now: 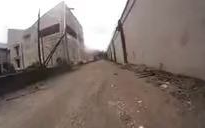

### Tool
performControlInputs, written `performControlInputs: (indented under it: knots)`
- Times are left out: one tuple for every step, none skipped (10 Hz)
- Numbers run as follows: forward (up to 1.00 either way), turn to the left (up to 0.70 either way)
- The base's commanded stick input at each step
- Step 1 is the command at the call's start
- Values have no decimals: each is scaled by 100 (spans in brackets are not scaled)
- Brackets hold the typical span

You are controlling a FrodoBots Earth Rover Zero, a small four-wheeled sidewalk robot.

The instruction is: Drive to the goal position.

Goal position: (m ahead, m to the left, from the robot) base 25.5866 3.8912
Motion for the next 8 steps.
performControlInputs:
  knots:
    - [30, 0]
    - [30, 0]
    - [30, 0]
    - [30, 0]
    - [30, 0]
    - [30, 0]
    - [30, 0]
    - [30, 0]
